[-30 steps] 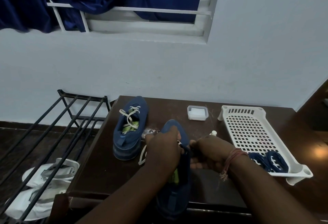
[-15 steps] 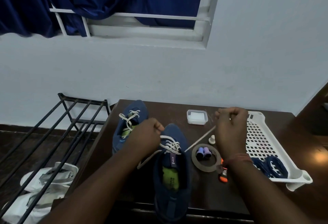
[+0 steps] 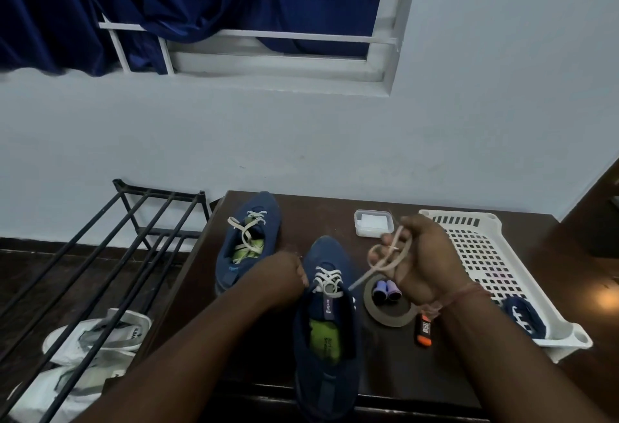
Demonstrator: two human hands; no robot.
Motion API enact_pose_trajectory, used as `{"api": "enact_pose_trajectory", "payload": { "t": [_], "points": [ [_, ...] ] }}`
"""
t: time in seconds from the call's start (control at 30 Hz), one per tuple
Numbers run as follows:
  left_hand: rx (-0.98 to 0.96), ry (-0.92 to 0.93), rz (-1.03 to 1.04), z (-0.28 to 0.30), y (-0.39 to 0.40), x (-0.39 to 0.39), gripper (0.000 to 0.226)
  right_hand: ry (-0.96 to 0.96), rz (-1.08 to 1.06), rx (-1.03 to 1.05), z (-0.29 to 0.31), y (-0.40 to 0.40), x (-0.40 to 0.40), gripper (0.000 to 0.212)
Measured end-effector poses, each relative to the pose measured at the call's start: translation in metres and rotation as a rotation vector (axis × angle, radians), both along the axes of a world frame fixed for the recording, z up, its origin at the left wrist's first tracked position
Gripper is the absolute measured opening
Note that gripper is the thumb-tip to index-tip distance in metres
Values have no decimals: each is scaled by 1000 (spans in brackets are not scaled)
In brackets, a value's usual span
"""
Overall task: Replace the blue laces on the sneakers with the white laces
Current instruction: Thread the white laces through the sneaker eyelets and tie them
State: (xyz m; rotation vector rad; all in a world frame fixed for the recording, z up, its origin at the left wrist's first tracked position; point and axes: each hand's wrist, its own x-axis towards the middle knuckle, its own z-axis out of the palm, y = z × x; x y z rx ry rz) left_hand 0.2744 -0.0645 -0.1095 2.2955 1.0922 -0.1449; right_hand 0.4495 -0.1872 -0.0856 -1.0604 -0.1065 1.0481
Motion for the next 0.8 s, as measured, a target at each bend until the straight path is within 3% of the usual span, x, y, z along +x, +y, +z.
{"api": "enact_pose_trajectory", "payload": {
  "t": [0.03,0.07,0.13,0.2,0.23,0.3,0.33,0.4,0.53,0.67,0.8],
  "points": [
    [0,4,8,1,-1,1,11,-71,-7,-50,1,-2,2,34],
    [-5,13,16,1,-2,2,15,-261,7,-165,-2,-4,6,33],
    [3,43,39,2,-5,4,26,-814,101,-475,-9,-8,5,31],
    [6,55,103,4,-6,4,32,-1248,386,-629,-15,-11,5,27],
    [3,41,117,6,-6,3,31,-1326,586,-643,-16,-12,3,23],
    [-4,5,94,9,-3,1,23,-1367,861,-658,-16,-14,-2,28],
    [-17,-2,77,9,0,0,22,-1385,890,-683,-15,-15,-3,34],
    [-20,-16,86,9,4,-5,33,-1410,803,-756,-9,-15,-1,39],
    [-16,-53,172,1,16,-10,39,-1196,648,-926,-5,-19,9,35],
    [102,69,193,0,23,-13,35,-1436,687,-992,-8,-18,12,25],
    [228,111,193,-2,28,-20,31,-1320,583,-1029,-7,-22,23,34]
  ]
}}
